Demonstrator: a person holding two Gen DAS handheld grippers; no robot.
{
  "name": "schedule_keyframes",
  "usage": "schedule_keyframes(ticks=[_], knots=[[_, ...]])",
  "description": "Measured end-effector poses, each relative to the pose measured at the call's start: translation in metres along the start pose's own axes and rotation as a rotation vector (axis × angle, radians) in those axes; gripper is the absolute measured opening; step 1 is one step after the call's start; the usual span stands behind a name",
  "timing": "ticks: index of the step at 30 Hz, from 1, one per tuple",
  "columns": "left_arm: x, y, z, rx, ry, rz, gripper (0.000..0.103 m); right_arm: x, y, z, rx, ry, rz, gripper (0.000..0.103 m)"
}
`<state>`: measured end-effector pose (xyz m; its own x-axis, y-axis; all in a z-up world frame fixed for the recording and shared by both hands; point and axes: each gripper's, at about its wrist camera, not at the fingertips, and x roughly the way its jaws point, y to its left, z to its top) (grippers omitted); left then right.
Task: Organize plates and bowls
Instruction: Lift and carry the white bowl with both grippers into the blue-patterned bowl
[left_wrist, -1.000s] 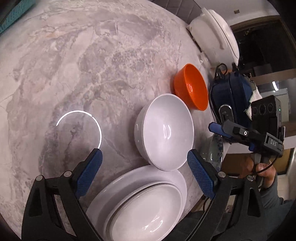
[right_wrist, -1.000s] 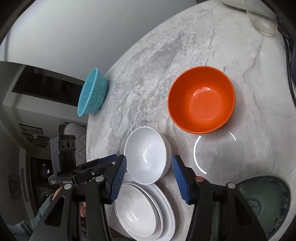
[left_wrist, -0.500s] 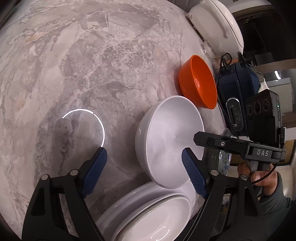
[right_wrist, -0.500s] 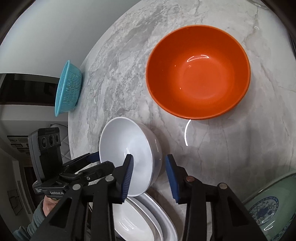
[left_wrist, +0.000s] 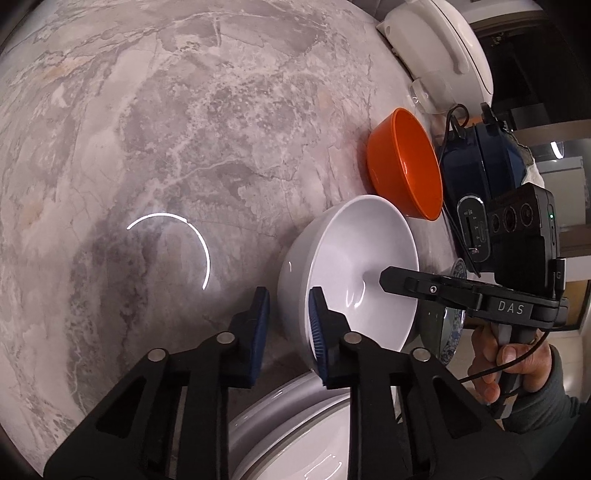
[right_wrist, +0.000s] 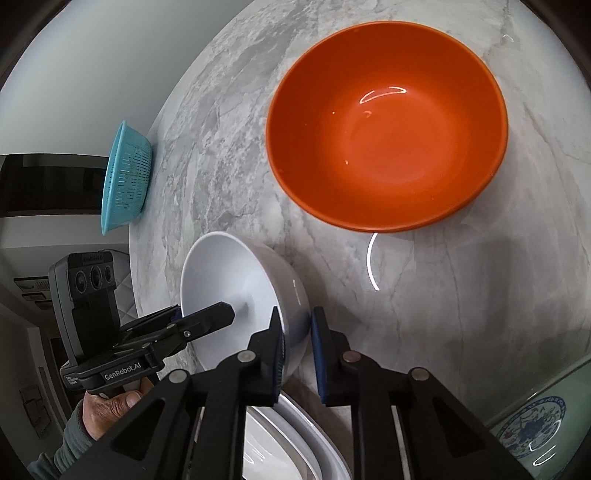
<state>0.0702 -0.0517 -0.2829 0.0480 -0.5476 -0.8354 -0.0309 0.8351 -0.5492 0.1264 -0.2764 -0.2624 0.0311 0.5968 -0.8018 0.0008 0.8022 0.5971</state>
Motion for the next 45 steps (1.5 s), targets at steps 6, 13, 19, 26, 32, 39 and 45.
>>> schedule_keyframes(ticks=[6,13,19,26,32,39,45], knots=[[0.006,-0.01,0.003,0.004,0.022,0.028,0.016,-0.003,-0.001,0.0,-0.002,-0.008,-0.003,0.016],[-0.005,-0.027,0.006,-0.022,0.021,0.038,0.016,-0.011,0.002,0.0,0.008,-0.022,0.006,0.016],[-0.02,-0.078,0.003,0.023,0.008,0.017,0.016,-0.049,0.0,-0.009,0.014,-0.065,0.032,0.015],[0.001,-0.156,-0.016,0.101,0.028,-0.025,0.016,-0.109,-0.029,-0.044,0.053,-0.129,0.021,0.014],[0.045,-0.211,-0.04,0.16,0.088,-0.027,0.016,-0.141,-0.074,-0.078,0.13,-0.165,-0.013,0.014],[0.094,-0.24,-0.046,0.188,0.132,0.024,0.016,-0.151,-0.118,-0.095,0.181,-0.168,-0.041,0.014],[0.114,-0.245,-0.05,0.185,0.148,0.062,0.016,-0.148,-0.137,-0.096,0.172,-0.148,-0.053,0.014]])
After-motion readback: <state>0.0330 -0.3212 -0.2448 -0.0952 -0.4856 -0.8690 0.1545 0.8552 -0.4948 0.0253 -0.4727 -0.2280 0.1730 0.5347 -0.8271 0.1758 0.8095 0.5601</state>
